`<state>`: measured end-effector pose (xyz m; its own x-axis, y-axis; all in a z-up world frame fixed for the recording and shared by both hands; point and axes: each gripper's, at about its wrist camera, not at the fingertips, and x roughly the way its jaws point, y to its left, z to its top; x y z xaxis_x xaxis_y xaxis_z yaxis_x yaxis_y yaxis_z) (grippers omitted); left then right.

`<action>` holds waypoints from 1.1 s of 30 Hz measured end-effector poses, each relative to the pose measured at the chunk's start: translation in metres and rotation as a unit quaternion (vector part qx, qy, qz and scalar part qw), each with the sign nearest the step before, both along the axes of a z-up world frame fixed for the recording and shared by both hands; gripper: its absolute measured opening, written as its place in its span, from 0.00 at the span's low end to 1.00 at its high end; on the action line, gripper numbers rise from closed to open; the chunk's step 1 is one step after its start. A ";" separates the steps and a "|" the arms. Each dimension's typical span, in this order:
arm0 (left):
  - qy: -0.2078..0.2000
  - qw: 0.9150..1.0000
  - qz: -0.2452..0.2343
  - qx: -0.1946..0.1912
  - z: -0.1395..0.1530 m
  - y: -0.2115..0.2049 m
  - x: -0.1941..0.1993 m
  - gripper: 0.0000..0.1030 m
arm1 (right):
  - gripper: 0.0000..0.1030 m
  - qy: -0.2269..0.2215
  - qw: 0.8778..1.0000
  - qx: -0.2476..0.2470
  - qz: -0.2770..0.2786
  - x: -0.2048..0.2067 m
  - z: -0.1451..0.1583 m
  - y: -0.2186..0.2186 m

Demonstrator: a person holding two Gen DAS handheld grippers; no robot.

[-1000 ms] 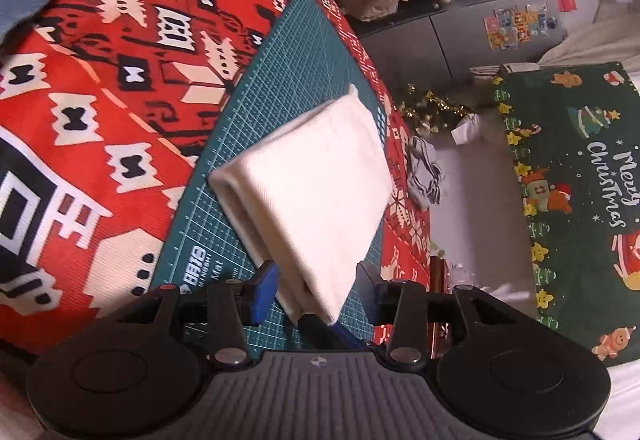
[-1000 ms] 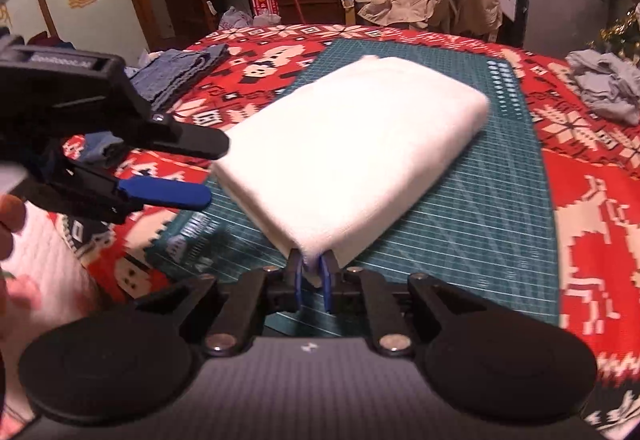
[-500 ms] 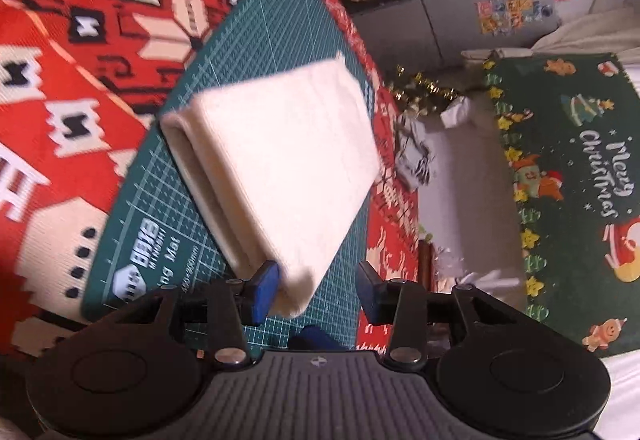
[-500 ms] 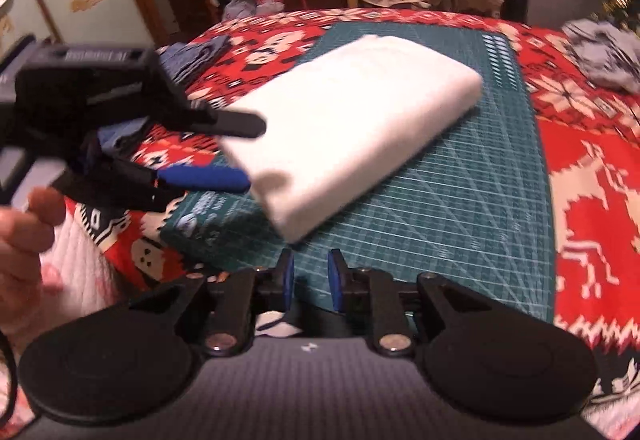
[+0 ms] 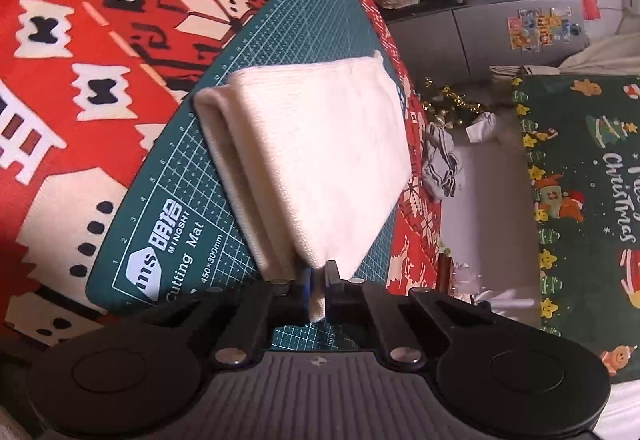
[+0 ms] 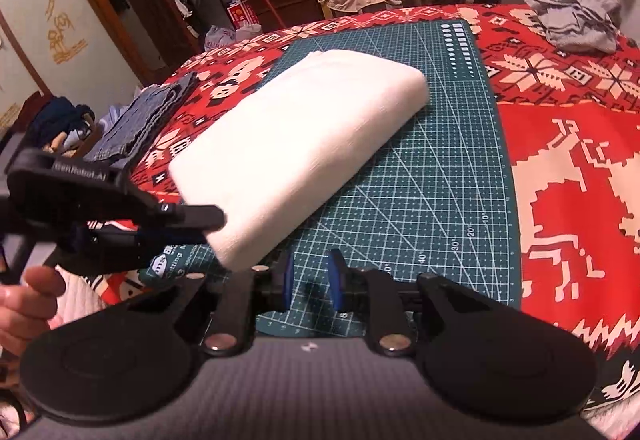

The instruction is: Fold clothes

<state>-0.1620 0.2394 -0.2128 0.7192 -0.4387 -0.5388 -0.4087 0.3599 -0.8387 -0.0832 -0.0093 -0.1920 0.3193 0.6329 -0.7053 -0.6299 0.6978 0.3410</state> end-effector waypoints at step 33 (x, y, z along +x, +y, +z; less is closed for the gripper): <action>0.054 0.982 -0.005 0.183 0.044 0.103 0.066 0.04 | 0.27 0.250 0.943 0.217 -0.023 0.166 -0.051 -0.012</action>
<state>-0.0964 0.3424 -0.1691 0.6466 -0.2074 -0.7341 -0.4830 0.6335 -0.6044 0.0824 -0.0213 -0.2429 0.0503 0.8903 -0.4526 -0.2864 0.4470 0.8475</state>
